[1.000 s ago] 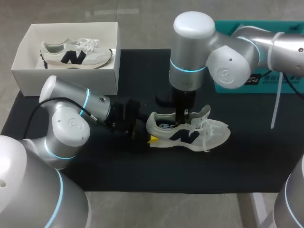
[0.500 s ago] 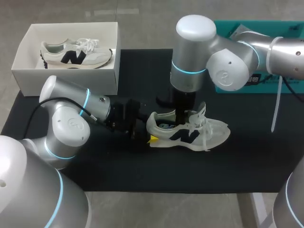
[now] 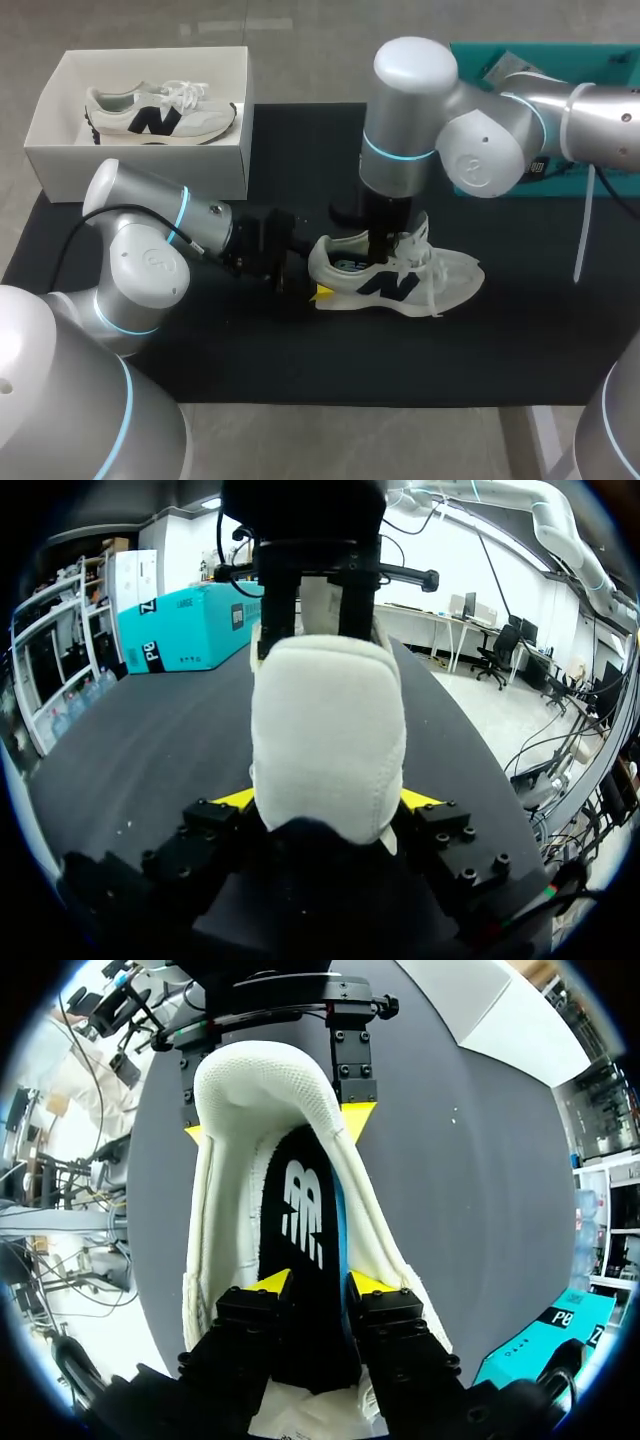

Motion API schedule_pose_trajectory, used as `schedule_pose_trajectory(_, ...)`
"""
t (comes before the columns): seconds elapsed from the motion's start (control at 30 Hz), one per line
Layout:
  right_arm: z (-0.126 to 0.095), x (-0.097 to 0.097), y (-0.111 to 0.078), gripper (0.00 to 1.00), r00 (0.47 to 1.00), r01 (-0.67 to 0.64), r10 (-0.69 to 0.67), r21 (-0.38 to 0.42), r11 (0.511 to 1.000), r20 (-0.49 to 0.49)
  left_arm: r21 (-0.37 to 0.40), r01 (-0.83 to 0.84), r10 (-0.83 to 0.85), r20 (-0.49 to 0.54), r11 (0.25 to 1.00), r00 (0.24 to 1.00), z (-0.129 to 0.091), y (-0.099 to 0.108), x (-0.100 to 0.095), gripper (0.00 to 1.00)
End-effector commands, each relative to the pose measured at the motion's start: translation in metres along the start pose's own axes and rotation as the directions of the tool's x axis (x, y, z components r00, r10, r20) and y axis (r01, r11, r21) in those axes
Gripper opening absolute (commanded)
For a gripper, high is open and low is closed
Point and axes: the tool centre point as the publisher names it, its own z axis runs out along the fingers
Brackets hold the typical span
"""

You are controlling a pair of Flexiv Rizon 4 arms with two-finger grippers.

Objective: Take the shoe out of the shoebox, open the shoe tongue, remove and reinsert the insole, then place the shoe into the shoebox

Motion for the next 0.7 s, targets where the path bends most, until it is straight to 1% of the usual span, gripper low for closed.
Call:
schedule_pose_trajectory(0.03,0.009,0.000,-0.004,0.38,1.000,-0.018,0.018,-0.023,1.000,0.022,-0.003,-0.001,0.001,-0.001,1.000,1.000,0.000,-0.001,0.000,0.00)
schedule_pose_trajectory(0.23,0.013,0.001,-0.005,0.46,1.000,-0.020,0.021,-0.035,0.999,0.019,-0.003,-0.001,0.001,-0.001,1.000,1.000,0.000,-0.001,0.000,0.00)
schedule_pose_trajectory(0.4,0.019,0.003,-0.004,0.48,1.000,-0.014,0.013,-0.040,0.999,-0.010,-0.003,-0.001,0.001,-0.001,1.000,1.000,0.000,-0.001,0.000,0.00)
schedule_pose_trajectory(0.53,0.022,0.006,-0.003,0.49,0.999,0.000,-0.002,-0.046,0.999,-0.037,-0.003,-0.001,0.001,-0.001,1.000,1.000,0.000,-0.001,0.000,0.00)
schedule_pose_trajectory(0.63,0.025,0.009,-0.001,0.50,0.996,0.025,-0.029,-0.054,0.998,-0.079,-0.003,-0.001,0.001,-0.001,1.000,1.000,0.000,-0.001,0.000,0.00)
schedule_pose_trajectory(0.7,0.029,0.010,0.000,0.55,0.993,0.044,-0.050,-0.056,0.997,-0.109,-0.003,-0.001,0.001,-0.001,1.000,1.000,0.000,-0.001,0.000,0.00)
